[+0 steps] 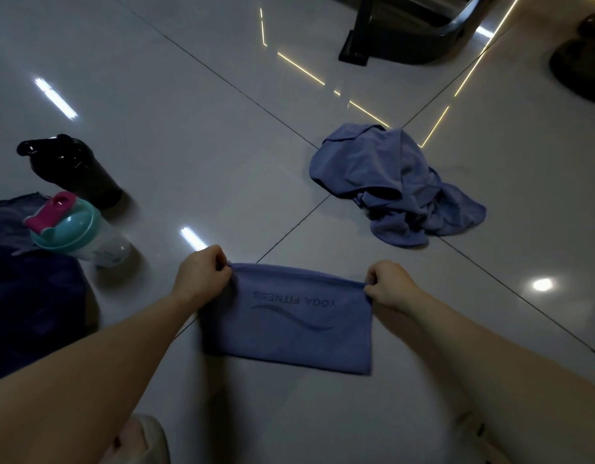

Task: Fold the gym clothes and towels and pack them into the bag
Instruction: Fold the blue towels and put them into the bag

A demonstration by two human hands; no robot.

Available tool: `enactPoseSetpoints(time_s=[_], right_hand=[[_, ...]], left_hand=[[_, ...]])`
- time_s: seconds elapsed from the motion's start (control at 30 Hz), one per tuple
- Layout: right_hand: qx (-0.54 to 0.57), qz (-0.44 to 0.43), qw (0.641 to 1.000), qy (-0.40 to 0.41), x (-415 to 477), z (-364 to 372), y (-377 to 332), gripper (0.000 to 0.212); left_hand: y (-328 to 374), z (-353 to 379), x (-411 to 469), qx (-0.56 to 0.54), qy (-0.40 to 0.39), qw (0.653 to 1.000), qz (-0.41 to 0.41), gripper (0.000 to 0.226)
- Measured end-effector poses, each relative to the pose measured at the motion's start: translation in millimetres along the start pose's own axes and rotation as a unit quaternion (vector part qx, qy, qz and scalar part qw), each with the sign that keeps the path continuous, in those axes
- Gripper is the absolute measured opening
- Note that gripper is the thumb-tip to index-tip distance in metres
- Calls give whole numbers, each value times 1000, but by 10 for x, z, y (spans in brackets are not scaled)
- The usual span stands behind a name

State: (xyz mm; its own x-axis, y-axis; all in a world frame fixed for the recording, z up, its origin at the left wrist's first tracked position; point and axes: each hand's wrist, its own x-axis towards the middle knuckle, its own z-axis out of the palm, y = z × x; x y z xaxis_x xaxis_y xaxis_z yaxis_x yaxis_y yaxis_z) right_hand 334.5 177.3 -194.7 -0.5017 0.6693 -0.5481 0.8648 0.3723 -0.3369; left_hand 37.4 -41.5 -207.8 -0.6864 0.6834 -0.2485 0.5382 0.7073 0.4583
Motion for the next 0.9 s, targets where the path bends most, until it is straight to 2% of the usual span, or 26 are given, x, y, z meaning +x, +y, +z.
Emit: enactPoseSetpoints(time_s=[0.17, 0.3, 0.37, 0.47, 0.53, 0.6, 0.67, 0.77, 0.9], right_hand=[[39, 23, 999, 18, -6, -21, -4, 18], [42, 21, 998, 34, 11, 1, 32, 7], [11, 15, 997, 71, 9, 36, 36, 9], [-73, -54, 974, 208, -75, 156, -30, 21], [-115, -160, 947, 255, -165, 337, -138, 28], [-169, -246, 930, 216, -252, 617, -190, 39], [-222, -276, 923, 150, -327, 859, -153, 53], [-267, -246, 925, 110, -397, 965, -5, 68], [-260, -207, 938, 96, -369, 937, 178, 79]], left_hand=[[-2, 5, 81, -45, -18, 998, -29, 10], [15, 28, 135, -46, -23, 998, -27, 7], [33, 37, 84, -4, 33, 999, -16, 6], [52, 152, -140, 101, 135, 981, 96, 28], [63, 319, -359, 129, 114, 962, 211, 42], [30, 512, -520, 167, 41, 943, 284, 57], [-21, 625, -594, 211, -14, 929, 302, 69], [-84, 626, -520, 230, -41, 931, 279, 81], [-127, 583, -420, 236, -34, 940, 245, 87]])
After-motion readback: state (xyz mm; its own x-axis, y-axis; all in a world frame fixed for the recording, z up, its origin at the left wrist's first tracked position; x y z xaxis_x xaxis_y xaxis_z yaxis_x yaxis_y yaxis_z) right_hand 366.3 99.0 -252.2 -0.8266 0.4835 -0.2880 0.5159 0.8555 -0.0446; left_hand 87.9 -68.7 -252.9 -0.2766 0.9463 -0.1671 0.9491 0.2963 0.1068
